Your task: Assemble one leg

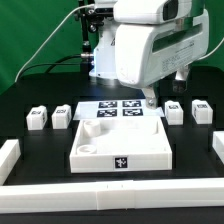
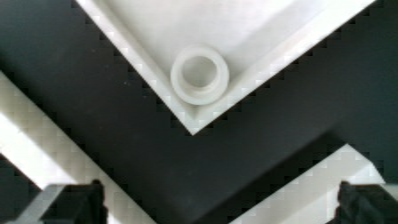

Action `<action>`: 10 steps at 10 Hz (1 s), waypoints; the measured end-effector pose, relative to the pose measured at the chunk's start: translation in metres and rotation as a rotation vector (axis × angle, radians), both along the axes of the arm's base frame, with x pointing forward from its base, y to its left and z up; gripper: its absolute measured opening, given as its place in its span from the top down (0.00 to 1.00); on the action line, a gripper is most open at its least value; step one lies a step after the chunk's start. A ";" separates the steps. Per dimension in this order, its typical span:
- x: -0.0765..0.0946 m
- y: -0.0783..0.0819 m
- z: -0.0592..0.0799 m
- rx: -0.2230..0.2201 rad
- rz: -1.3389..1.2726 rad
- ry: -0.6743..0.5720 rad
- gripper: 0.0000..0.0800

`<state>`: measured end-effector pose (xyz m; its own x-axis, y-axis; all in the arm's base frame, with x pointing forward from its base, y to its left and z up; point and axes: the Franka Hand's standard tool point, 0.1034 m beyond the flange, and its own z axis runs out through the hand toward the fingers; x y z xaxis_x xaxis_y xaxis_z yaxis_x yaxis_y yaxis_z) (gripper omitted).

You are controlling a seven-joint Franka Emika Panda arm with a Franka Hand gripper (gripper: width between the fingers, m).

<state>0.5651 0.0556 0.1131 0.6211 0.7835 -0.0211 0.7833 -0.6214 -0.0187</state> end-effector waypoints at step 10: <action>-0.065 -0.007 -0.011 0.004 0.611 0.018 0.19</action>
Offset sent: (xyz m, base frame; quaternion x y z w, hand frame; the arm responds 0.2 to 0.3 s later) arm 0.0000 0.0000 0.0000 0.0000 0.0000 -0.0899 0.9960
